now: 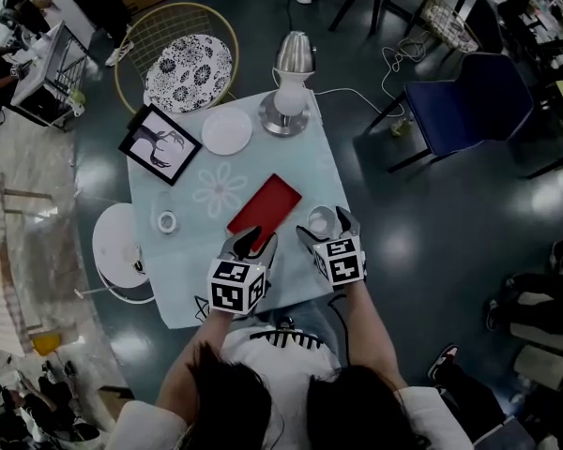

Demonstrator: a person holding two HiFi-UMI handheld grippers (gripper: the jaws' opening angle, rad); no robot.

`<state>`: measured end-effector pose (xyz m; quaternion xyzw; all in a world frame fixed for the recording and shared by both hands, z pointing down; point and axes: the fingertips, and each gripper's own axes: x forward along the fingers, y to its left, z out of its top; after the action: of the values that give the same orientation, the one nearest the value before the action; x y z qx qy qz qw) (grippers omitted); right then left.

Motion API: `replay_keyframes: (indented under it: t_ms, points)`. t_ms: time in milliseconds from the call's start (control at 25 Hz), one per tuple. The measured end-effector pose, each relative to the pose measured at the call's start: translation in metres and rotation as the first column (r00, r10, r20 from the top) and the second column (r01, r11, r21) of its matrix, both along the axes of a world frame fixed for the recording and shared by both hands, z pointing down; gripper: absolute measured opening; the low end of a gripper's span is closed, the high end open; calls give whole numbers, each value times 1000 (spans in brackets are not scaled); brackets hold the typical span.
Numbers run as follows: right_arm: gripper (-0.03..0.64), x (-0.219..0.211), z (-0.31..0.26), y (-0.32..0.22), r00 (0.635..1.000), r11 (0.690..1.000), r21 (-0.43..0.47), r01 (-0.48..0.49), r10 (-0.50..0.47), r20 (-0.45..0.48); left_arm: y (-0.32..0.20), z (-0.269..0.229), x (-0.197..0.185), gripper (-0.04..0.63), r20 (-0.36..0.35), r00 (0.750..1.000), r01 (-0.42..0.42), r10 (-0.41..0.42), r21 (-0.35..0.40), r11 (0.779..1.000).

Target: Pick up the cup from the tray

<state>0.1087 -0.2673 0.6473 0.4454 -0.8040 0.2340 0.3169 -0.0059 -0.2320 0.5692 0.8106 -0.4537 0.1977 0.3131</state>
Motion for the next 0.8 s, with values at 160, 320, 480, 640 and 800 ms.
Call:
replay_keyframes:
  t_ms: [160, 320, 480, 640, 800]
  points:
    - [466, -1, -16, 3, 999, 1000, 12, -8, 7, 36, 1, -3, 0, 245, -3, 1000, -6, 6, 15, 1000]
    - [446, 1, -42, 3, 994, 997, 47, -65, 61, 96, 4, -9, -1, 245, -15, 1000, -5, 5, 36, 999]
    - [363, 4, -79, 2, 985, 986, 113, -126, 111, 135, 9, -18, -1, 245, -36, 999, -5, 8, 69, 998]
    - [288, 2, -111, 14, 980, 972, 174, -157, 132, 146, 19, -30, 0, 245, -49, 999, -9, 14, 95, 995]
    - [281, -7, -124, 33, 985, 968, 208, -139, 115, 125, 29, -44, -3, 245, -56, 998, -12, 20, 139, 990]
